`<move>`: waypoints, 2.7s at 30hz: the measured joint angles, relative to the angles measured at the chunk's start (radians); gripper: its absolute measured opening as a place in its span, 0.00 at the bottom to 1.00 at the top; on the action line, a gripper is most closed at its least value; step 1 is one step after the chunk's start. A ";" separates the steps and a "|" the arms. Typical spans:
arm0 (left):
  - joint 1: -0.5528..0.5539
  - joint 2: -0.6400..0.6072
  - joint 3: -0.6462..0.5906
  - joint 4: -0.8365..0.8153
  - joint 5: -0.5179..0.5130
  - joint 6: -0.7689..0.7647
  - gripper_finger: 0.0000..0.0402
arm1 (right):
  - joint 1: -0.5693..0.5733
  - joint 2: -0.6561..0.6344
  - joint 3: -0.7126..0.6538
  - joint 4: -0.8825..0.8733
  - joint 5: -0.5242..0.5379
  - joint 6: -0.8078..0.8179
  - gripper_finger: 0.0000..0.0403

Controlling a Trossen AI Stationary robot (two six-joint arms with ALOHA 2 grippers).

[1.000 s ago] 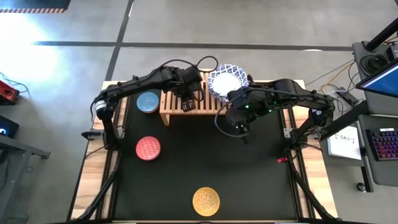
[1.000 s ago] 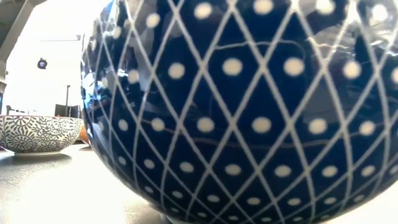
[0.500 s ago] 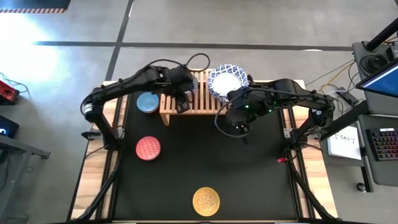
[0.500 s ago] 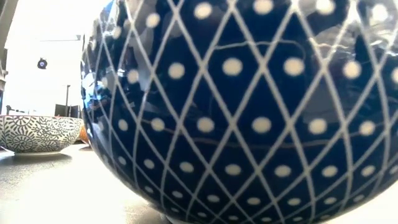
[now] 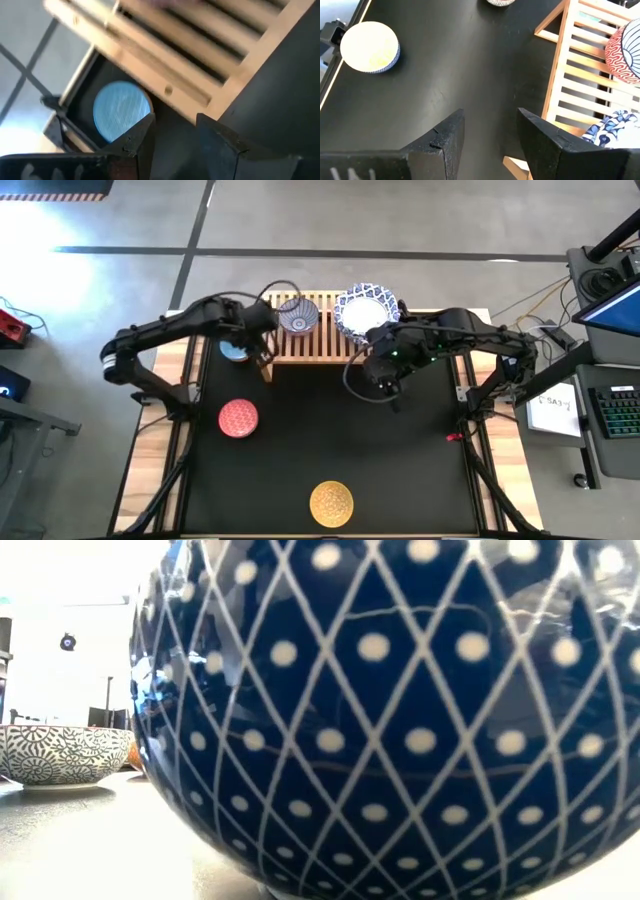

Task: Place and stack bowls onto a shelf
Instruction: Stack the orange patterned bowl on the red patterned bowl on the shelf

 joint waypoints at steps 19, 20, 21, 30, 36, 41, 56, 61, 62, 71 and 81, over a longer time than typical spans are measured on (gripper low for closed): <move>0.049 -0.127 -0.545 0.215 -0.054 -0.169 0.31 | 0.000 0.000 -0.027 0.000 -0.008 0.058 0.41; 0.058 -0.125 -0.557 0.249 -0.054 -0.153 0.31 | 0.000 0.000 -0.027 -0.001 -0.008 0.063 0.41; 0.068 -0.122 -0.566 0.278 -0.053 -0.134 0.31 | 0.000 0.000 -0.027 -0.001 -0.008 0.067 0.41; 0.114 -0.098 -0.594 0.382 -0.052 0.010 0.31 | 0.000 0.000 -0.027 -0.005 -0.009 0.130 0.41; 0.117 -0.105 -0.698 0.502 -0.057 0.059 0.31 | 0.000 0.000 -0.027 -0.028 -0.009 0.136 0.41; 0.122 -0.117 -0.753 0.583 -0.078 0.080 0.31 | 0.000 0.000 -0.027 -0.026 -0.009 0.126 0.41; 0.116 -0.204 -0.731 0.753 0.032 0.132 0.31 | 0.000 0.000 -0.027 -0.026 -0.009 0.112 0.41; 0.123 -0.193 -0.725 0.720 0.012 0.139 0.31 | 0.000 0.000 -0.027 -0.026 -0.009 0.123 0.41; 0.127 -0.195 -0.728 0.680 -0.016 0.154 0.31 | 0.000 0.000 -0.027 -0.027 -0.009 0.125 0.41; 0.145 -0.208 -0.794 0.564 -0.044 0.140 0.31 | 0.000 0.000 -0.027 -0.033 -0.009 0.117 0.41; 0.204 -0.174 -0.792 0.577 0.007 0.159 0.31 | 0.001 0.000 -0.030 -0.033 -0.009 0.125 0.41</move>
